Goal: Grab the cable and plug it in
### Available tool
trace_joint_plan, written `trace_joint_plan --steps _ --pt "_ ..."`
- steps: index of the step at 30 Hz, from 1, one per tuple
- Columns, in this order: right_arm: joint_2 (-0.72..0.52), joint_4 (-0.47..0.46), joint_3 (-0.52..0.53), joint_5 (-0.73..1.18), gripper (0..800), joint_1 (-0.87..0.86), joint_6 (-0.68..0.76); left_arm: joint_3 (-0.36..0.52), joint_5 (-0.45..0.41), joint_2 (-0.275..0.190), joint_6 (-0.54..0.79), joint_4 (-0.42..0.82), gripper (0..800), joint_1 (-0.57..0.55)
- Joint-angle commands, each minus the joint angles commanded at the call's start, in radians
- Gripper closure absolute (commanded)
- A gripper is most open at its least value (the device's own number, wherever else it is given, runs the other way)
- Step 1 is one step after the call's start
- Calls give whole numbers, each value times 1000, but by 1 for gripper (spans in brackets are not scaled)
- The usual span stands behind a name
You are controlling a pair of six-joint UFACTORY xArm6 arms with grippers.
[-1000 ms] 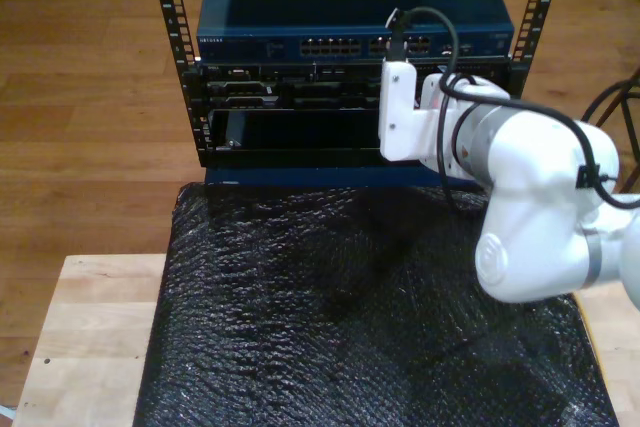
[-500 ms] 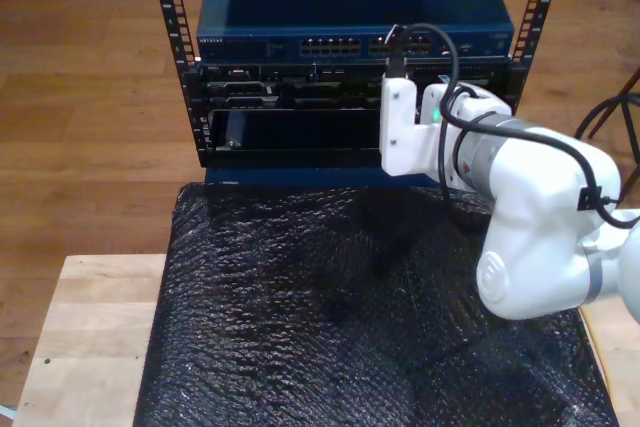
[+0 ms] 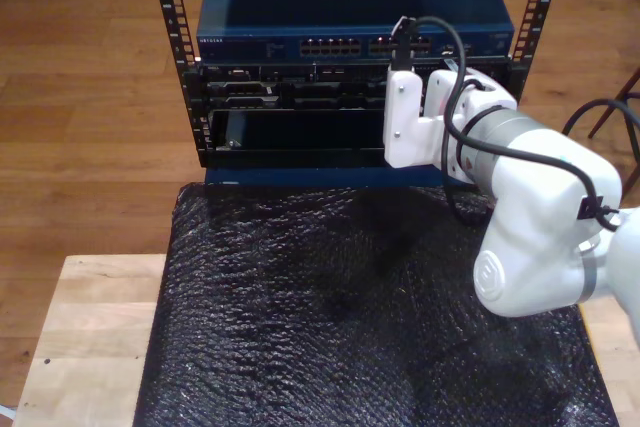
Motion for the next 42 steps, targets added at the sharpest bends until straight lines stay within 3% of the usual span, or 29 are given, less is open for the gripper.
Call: trace_joint_plan --steps 6,25,30,42 --pt "81 2 -60 -95 800 -15 5 0 0 0 2 0 0 0" --pt "101 2 -91 -144 800 -40 -37 0 0 0 0 0 0 0" --pt "109 3 -40 -276 800 -44 -32 0 0 0 2 0 0 0" --pt "290 5 -91 -516 800 -51 -35 0 0 0 2 0 0 0"
